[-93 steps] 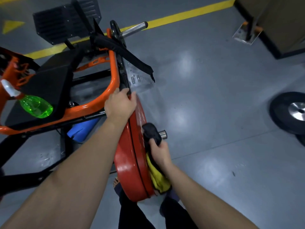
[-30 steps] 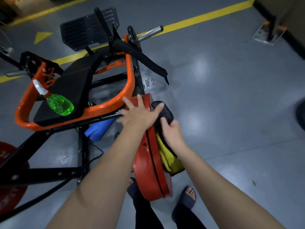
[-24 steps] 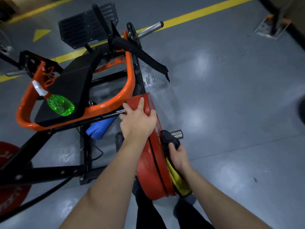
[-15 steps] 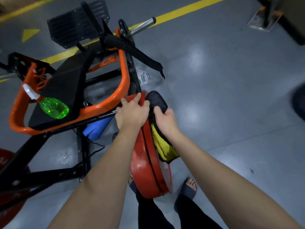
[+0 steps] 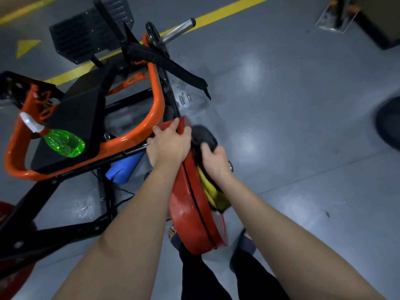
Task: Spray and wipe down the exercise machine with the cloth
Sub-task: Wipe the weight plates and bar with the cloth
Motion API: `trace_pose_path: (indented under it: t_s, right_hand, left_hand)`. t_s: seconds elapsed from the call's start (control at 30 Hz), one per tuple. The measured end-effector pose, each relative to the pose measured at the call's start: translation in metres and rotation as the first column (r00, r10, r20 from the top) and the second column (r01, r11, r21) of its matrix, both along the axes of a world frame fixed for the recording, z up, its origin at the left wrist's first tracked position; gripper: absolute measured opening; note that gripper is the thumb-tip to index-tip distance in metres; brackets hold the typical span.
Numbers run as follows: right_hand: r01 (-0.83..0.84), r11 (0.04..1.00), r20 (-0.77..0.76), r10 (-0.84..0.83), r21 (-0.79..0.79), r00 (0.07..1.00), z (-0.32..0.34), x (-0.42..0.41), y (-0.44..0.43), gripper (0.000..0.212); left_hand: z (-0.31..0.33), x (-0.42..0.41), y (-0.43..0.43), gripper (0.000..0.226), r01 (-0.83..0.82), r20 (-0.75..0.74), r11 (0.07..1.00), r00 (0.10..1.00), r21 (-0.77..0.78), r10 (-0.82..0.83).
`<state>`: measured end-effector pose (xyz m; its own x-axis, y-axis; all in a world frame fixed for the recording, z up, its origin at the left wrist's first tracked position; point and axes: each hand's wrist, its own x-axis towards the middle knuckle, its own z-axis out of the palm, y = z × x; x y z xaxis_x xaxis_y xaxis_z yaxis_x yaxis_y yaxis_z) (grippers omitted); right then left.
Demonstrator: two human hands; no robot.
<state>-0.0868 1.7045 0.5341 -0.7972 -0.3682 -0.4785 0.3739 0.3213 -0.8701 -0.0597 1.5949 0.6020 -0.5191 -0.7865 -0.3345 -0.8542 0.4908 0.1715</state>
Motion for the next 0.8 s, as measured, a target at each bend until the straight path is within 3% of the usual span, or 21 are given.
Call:
trace_pose_path:
  t_s: [0.13,0.37,0.47,0.53,0.6,0.67,0.73,0.8]
  right_hand:
    - [0.043,0.999,-0.001,-0.043,-0.026,0.999,0.005,0.016,0.013,0.025]
    - [-0.041,0.981,0.286,-0.016,0.191,0.958,-0.074,0.087,0.093,0.026]
    - [-0.029,0.985,0.196,-0.005,0.170,0.980,-0.061,0.073,0.071,0.026]
    - [-0.028,0.993,0.127,0.014,0.111,0.992,-0.058,0.060,0.058,0.038]
    - [-0.053,0.997,0.062,0.049,0.055,0.997,-0.060,0.050,0.050,0.047]
    - [-0.088,0.996,0.036,0.087,0.033,0.996,-0.053,0.040,0.046,0.049]
    - [-0.105,0.993,0.057,0.103,0.043,0.993,-0.051,0.033,0.045,0.047]
    - [-0.102,0.992,0.070,0.096,0.076,0.993,-0.050,0.027,0.039,0.045]
  left_hand:
    - [0.001,0.001,0.002,0.060,0.003,0.004,1.000,1.000,0.011,-0.003]
    - [-0.003,-0.010,-0.012,0.061,0.015,0.031,0.999,0.999,0.042,-0.017]
    - [-0.011,-0.025,-0.035,0.063,0.041,0.043,0.992,0.998,0.116,-0.046]
    - [-0.012,-0.034,-0.048,0.066,0.030,0.051,0.983,0.998,0.180,-0.040]
    - [-0.009,-0.038,-0.050,0.070,0.017,0.009,0.991,1.000,0.136,-0.018]
    - [0.002,-0.030,-0.033,0.084,0.021,-0.010,0.998,1.000,0.056,-0.020]
    - [0.013,-0.011,-0.006,0.106,0.008,0.073,0.995,0.997,0.096,-0.015]
    - [0.014,0.014,0.019,0.115,-0.044,0.106,0.993,0.994,0.108,0.033]
